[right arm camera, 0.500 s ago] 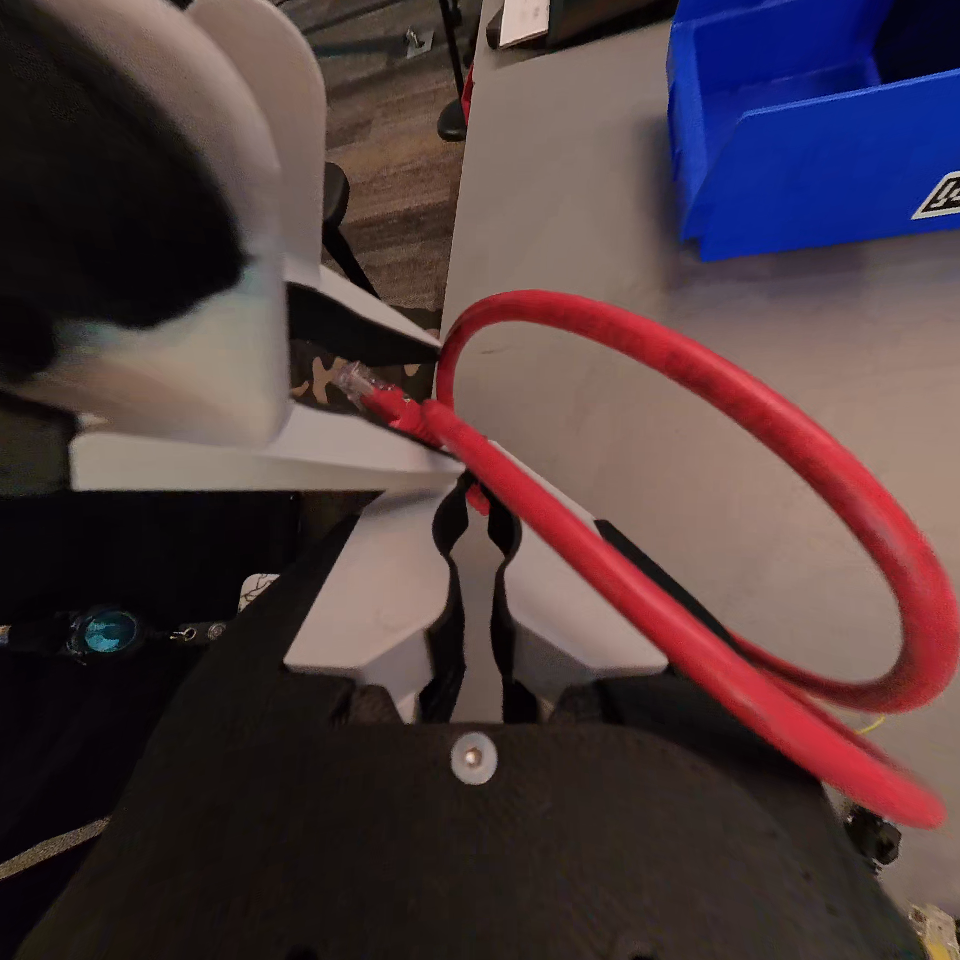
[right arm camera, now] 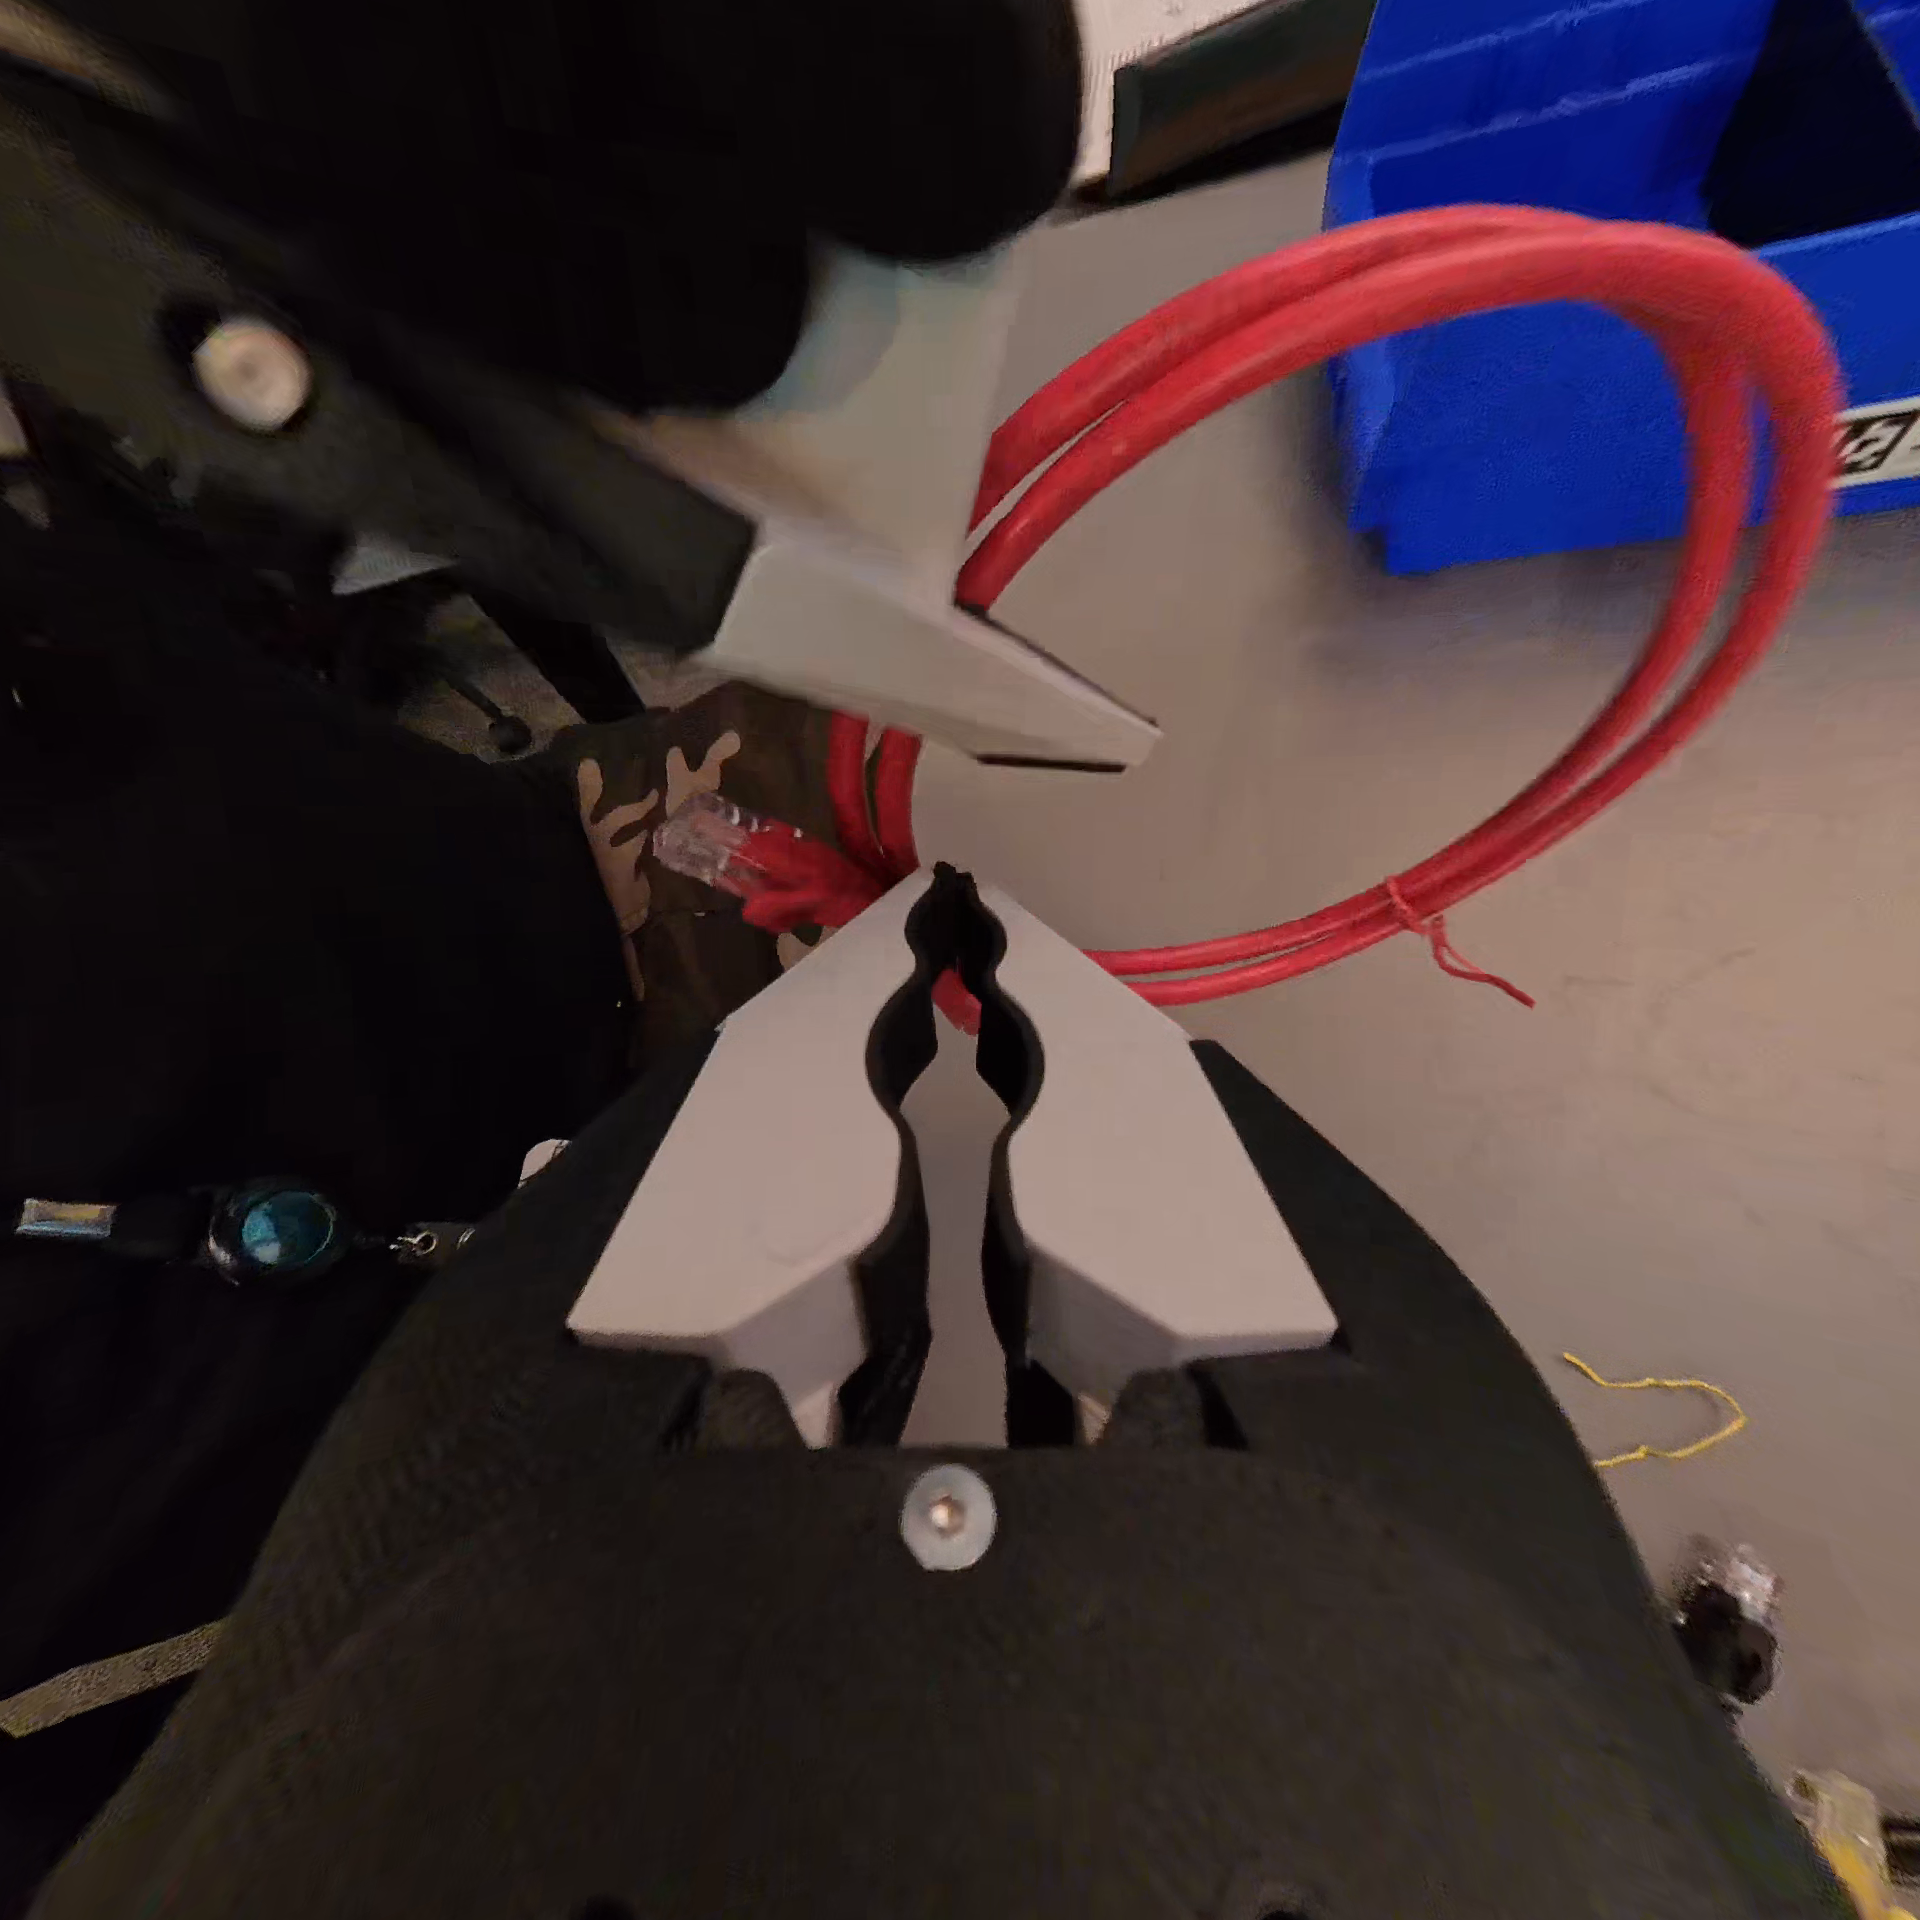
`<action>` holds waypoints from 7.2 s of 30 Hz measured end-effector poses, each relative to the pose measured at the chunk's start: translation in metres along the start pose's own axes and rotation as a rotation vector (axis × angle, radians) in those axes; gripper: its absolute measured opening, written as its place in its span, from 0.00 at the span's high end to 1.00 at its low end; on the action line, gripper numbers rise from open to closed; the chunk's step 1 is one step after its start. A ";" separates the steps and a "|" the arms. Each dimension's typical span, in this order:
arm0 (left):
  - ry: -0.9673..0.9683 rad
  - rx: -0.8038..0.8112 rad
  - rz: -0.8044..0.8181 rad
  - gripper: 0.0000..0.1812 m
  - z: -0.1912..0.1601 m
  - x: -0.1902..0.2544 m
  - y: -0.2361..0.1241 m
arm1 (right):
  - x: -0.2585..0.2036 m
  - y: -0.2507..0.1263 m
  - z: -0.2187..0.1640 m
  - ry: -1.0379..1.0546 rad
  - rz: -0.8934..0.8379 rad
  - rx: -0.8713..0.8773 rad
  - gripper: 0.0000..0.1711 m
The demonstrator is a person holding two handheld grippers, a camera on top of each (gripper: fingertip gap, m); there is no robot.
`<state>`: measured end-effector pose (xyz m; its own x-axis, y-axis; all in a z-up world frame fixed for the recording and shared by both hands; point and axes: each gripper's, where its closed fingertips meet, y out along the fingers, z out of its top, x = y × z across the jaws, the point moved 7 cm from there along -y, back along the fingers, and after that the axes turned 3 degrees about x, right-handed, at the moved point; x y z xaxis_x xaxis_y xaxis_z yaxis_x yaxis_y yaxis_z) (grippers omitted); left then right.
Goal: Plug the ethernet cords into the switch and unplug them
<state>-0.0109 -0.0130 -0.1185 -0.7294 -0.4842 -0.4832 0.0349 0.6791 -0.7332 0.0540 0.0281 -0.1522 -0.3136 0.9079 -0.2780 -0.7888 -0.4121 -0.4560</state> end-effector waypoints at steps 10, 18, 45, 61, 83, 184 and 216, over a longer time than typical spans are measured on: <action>-0.791 0.716 -0.324 0.99 -0.064 -0.038 -0.007 | -0.010 -0.048 0.039 -0.019 0.166 0.409 1.00; -1.266 1.382 -0.588 1.00 -0.031 -0.045 0.034 | -0.008 -0.079 0.060 -0.113 -0.068 0.613 1.00; -1.573 1.718 -0.650 1.00 -0.004 -0.035 0.061 | -0.010 -0.065 0.066 -0.515 -0.517 0.150 0.86; -1.879 1.588 -0.077 0.82 -0.109 -0.026 0.039 | 0.042 -0.302 0.022 -0.065 -1.343 -0.074 0.93; -2.002 1.437 -0.190 0.87 -0.106 -0.019 0.062 | 0.167 -0.363 -0.258 0.720 -1.431 -0.762 0.82; -1.359 0.712 0.234 1.00 -0.044 -0.028 0.069 | 0.109 -0.388 -0.160 0.270 -1.568 -0.399 0.98; -1.681 1.312 0.248 0.99 -0.079 -0.032 0.036 | 0.036 -0.118 0.037 -0.125 -0.506 0.342 0.98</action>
<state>-0.0402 0.0709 -0.0915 0.4770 -0.8744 0.0888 0.8787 0.4724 -0.0691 0.1162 0.1119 -0.0771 0.0996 0.9950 0.0121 -0.9741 0.1000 -0.2027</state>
